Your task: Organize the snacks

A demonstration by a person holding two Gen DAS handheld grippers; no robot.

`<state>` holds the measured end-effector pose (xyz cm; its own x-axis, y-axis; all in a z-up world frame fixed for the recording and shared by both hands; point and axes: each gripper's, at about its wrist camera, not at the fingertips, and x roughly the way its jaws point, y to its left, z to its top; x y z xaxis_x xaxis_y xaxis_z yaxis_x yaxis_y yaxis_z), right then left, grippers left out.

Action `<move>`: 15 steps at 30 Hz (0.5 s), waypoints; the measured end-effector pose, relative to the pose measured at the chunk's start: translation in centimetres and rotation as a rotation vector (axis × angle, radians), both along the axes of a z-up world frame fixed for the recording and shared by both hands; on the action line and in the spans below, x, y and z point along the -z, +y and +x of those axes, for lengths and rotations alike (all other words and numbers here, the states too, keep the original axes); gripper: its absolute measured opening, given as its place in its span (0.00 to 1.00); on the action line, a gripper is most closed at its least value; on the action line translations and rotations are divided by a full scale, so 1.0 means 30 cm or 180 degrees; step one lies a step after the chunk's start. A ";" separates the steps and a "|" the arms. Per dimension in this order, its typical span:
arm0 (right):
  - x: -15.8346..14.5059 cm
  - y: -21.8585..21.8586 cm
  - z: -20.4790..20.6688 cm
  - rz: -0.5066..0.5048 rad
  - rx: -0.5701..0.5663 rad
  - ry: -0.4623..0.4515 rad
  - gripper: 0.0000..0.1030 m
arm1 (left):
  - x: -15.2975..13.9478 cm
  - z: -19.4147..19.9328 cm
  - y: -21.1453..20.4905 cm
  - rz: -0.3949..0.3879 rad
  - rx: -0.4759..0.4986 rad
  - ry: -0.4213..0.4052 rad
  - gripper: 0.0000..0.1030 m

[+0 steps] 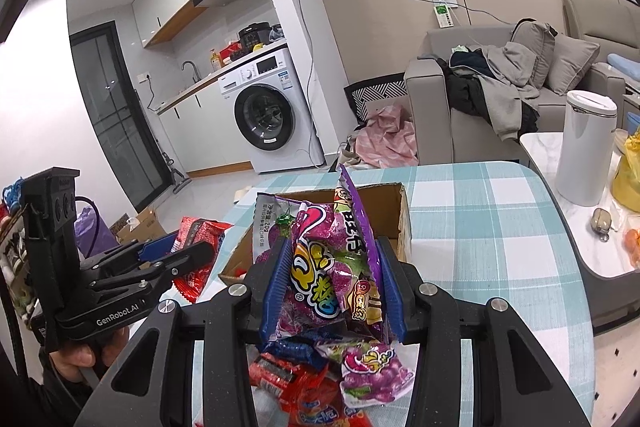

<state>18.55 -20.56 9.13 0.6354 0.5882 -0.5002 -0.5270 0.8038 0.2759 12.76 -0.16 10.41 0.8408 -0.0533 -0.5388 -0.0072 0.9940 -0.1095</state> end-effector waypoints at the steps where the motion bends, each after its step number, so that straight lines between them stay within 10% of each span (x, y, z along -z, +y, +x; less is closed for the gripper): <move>1: 0.000 0.004 0.009 0.0000 -0.0001 0.0010 0.42 | 0.001 0.010 0.003 -0.0003 -0.0004 0.0008 0.41; 15: 0.039 0.049 0.107 0.0080 0.0033 0.0157 0.42 | 0.061 0.178 0.030 -0.0052 -0.0049 0.0133 0.41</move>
